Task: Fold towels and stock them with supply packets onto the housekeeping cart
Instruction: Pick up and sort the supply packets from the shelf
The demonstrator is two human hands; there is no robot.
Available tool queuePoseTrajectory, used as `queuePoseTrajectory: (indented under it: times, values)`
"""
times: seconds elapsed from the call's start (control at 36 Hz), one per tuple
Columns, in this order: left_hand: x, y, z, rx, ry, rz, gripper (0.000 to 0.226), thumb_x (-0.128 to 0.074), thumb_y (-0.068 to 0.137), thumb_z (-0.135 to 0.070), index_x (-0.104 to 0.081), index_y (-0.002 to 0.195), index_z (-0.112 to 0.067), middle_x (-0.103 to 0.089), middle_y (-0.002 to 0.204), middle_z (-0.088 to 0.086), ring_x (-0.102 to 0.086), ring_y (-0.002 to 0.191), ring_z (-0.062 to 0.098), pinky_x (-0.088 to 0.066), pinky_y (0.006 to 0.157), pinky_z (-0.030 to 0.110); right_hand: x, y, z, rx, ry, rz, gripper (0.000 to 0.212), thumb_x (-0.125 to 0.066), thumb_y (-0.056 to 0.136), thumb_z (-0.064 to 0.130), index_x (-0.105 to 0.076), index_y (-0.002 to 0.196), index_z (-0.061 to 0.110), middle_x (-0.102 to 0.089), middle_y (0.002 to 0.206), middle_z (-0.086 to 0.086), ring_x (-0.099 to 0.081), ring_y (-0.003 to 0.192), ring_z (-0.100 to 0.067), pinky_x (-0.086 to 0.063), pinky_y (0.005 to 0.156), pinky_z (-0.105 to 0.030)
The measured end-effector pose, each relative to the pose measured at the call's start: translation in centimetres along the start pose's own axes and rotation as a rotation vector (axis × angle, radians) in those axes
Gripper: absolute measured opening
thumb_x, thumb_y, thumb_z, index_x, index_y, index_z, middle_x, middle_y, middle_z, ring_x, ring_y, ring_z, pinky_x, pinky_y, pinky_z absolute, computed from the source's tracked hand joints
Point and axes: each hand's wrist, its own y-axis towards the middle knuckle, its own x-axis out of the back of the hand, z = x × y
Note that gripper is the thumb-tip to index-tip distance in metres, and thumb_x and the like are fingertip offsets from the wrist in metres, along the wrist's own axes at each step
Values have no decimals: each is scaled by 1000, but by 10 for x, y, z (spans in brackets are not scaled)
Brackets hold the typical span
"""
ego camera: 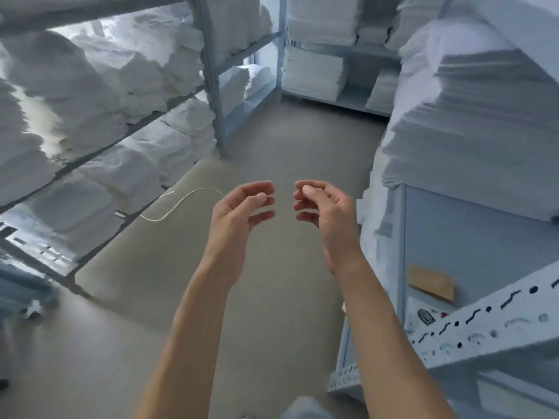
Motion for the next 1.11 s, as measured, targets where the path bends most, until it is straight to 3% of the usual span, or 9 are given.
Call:
queuePoseTrajectory:
  times: [0.28,0.53,0.58,0.69,0.78,1.11]
  values:
    - [-57,161,34,59,81,187,25,-50,97,0,-69,113,1,-72,114,15,-68,101,24,-53,95,44,21,161,-11,26,-17,-145,18,-55,96,9,-72,94,6,-70,78,-3,-64,67,-12,-55,62,-23]
    - [-138,287,57,65,128,383,28,-53,89,-13,-74,107,-12,-75,110,11,-68,109,33,-53,98,48,59,288,-9,31,-34,-272,20,-56,94,9,-75,89,9,-71,71,4,-65,67,-11,-55,63,-23]
    - [-157,308,67,116,116,417,28,-54,87,-12,-73,108,-9,-75,109,12,-69,108,34,-55,96,46,73,304,-8,27,-46,-336,21,-56,94,10,-75,85,14,-71,71,4,-66,68,-10,-55,64,-23]
    - [-200,344,89,203,71,556,30,-54,89,-12,-69,114,-6,-75,109,11,-70,106,30,-56,90,37,110,330,-10,42,-24,-466,19,-56,94,9,-75,89,9,-76,85,-8,-68,76,-17,-56,71,-30]
    - [-231,365,105,262,89,694,30,-56,87,-12,-70,112,-7,-74,110,13,-70,107,32,-56,93,40,136,345,-13,41,19,-618,20,-57,92,8,-75,86,9,-75,80,-8,-69,75,-18,-56,74,-35]
    - [-311,394,156,427,217,1238,27,-53,95,-3,-75,108,-12,-76,106,9,-70,105,27,-53,98,42,175,336,-30,56,32,-1182,18,-57,90,15,-75,91,13,-76,83,-1,-72,78,-16,-57,69,-27]
